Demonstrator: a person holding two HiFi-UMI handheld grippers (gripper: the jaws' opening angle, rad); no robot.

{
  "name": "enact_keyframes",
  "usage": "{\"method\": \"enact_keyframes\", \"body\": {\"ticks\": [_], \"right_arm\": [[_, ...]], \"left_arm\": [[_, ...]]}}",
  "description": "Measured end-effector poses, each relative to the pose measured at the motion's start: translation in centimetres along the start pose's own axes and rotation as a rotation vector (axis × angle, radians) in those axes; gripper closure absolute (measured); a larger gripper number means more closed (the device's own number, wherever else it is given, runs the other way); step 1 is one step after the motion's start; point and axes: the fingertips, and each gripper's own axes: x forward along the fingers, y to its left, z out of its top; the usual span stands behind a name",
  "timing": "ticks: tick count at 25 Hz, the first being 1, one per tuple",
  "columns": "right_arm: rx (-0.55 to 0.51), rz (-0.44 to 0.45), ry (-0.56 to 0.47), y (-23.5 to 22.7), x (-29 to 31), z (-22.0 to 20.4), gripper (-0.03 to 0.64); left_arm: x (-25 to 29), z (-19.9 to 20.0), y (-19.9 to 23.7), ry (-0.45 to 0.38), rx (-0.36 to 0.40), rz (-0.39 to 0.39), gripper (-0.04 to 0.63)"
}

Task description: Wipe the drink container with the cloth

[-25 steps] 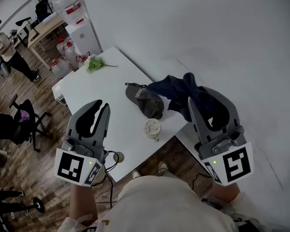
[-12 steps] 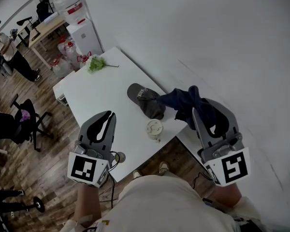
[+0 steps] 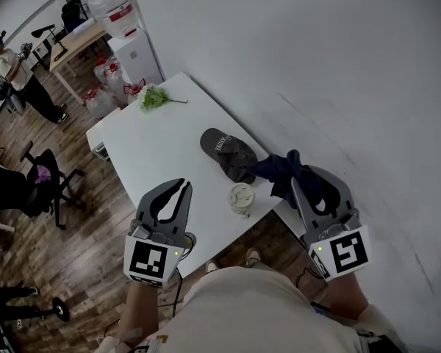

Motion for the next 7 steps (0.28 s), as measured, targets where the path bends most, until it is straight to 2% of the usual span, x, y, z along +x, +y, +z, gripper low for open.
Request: {"method": "enact_keyframes", "body": {"ticks": [3,7], "right_arm": [[-0.012,0.012,-0.01,0.3,0.2,0.4,0.505],[-0.042,0.014,-0.018,0.1,0.3,1.3,0.505]], "left_arm": [[-0.1,0.1,0.0,-0.004,0.009,-0.003,0.552],[0.0,1.7,0.1,-0.036,-0.06,0.02,0.552]]}}
